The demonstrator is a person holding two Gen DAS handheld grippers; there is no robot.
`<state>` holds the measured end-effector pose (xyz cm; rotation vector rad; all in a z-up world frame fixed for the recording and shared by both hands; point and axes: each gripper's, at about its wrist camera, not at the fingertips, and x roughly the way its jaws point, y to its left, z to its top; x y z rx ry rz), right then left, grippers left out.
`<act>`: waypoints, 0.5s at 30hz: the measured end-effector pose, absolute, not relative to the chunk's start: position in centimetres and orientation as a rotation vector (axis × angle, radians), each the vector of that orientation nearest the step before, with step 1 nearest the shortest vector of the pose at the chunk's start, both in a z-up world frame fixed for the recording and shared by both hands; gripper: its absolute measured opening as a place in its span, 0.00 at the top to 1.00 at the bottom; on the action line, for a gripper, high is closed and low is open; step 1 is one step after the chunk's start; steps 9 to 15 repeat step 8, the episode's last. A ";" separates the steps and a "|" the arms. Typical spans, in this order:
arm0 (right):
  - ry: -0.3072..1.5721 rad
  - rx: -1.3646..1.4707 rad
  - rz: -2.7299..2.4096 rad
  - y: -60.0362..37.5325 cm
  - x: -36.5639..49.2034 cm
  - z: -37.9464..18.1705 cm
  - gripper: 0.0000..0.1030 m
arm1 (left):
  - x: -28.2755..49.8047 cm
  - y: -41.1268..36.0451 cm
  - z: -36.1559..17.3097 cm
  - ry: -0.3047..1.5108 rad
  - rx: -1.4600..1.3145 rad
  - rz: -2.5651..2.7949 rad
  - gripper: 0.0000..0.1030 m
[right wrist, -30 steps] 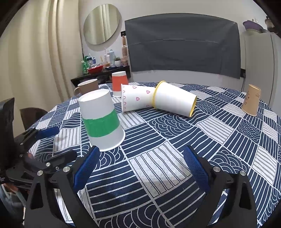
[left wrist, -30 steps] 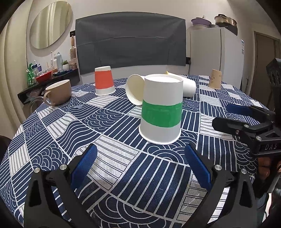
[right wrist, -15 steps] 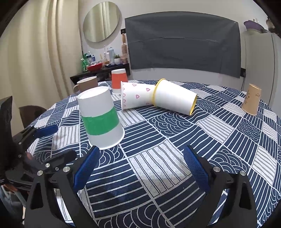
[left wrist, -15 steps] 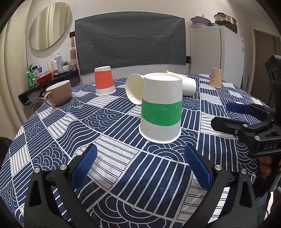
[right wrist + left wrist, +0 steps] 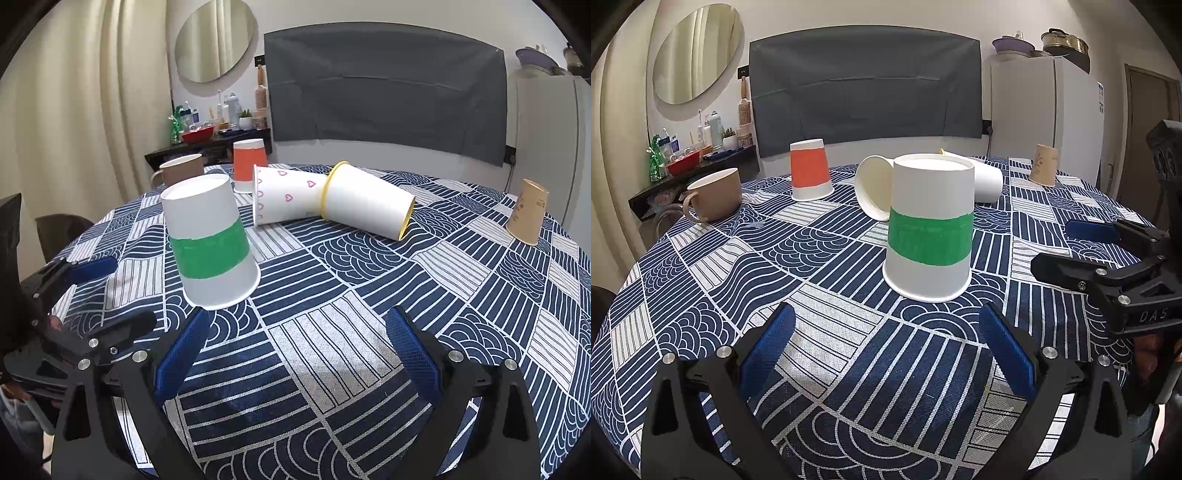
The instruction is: Flip cup upside down
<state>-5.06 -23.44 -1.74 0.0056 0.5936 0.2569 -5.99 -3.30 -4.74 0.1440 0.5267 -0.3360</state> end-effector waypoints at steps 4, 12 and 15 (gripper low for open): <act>0.597 0.012 0.256 -23.6 -5.0 -1.8 0.11 | -5.9 -3.3 -4.8 0.542 0.144 -0.354 0.05; 0.597 0.012 0.258 -23.6 -5.0 -1.8 0.11 | -6.0 -3.5 -4.9 0.532 0.156 -0.344 0.05; 0.597 0.012 0.258 -23.6 -5.0 -1.8 0.11 | -6.0 -3.5 -4.9 0.532 0.156 -0.344 0.05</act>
